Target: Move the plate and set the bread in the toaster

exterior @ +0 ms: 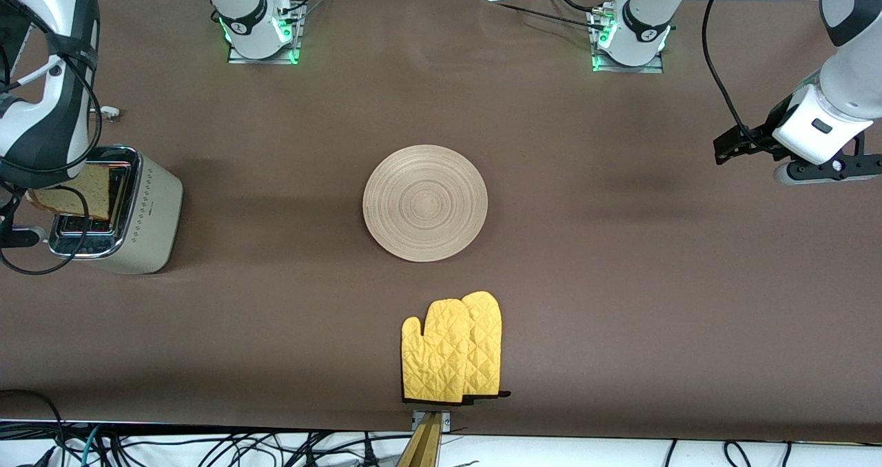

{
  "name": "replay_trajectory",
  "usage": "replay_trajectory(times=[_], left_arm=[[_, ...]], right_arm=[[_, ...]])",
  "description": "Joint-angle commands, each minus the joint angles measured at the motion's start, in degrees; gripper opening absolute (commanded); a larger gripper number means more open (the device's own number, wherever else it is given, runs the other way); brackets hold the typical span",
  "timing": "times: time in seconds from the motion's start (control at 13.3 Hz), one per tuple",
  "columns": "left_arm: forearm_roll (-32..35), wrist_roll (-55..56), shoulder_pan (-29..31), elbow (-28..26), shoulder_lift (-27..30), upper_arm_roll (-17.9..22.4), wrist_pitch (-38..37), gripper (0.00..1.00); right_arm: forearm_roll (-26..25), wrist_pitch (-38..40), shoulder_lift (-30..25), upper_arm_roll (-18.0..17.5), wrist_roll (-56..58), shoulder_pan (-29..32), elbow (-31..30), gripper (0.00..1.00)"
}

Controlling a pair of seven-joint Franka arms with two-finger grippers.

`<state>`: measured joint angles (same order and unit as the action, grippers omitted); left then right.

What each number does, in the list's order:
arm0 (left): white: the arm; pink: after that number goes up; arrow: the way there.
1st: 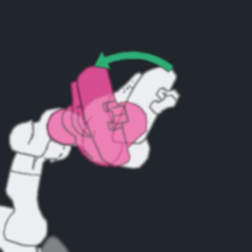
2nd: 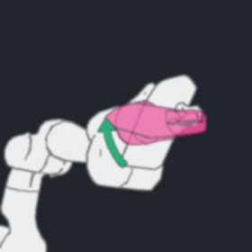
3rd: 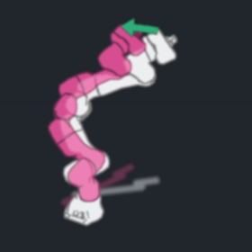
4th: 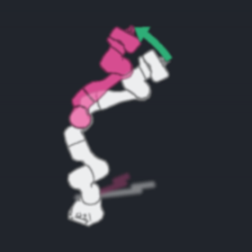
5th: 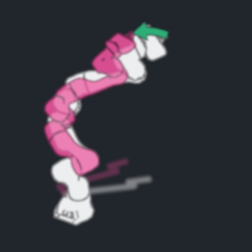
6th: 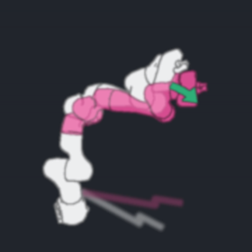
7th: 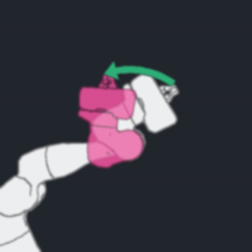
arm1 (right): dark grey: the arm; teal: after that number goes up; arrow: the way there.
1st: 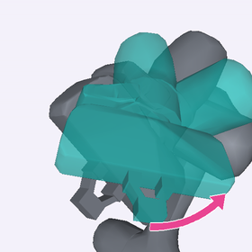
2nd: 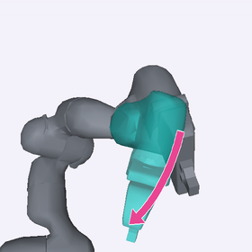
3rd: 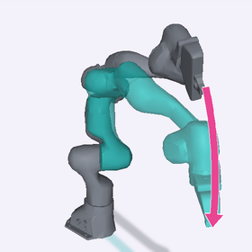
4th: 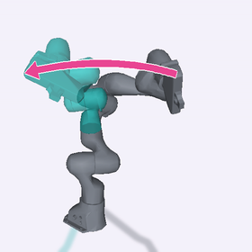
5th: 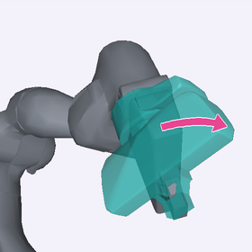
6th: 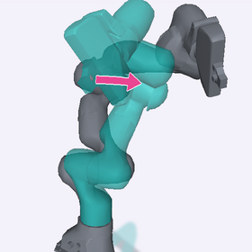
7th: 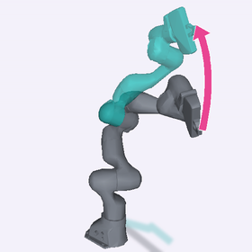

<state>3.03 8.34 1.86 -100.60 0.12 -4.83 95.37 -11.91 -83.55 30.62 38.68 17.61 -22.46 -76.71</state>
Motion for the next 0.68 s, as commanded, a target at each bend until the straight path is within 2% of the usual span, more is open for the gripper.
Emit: replay_trajectory(times=[0.0,0.6], left_arm=[[-0.05,0.09,-0.02,0.93,-0.29,-0.18,-1.15,1.0],[-0.05,0.09,-0.02,0.93,-0.29,-0.18,-1.33,1.0]], right_arm=[[1.27,-1.26,-0.12,-0.18,0.76,1.27,-0.72,0.0],[4.96,-6.53,4.09,-0.27,-0.03,2.42,-0.81,0.0]])
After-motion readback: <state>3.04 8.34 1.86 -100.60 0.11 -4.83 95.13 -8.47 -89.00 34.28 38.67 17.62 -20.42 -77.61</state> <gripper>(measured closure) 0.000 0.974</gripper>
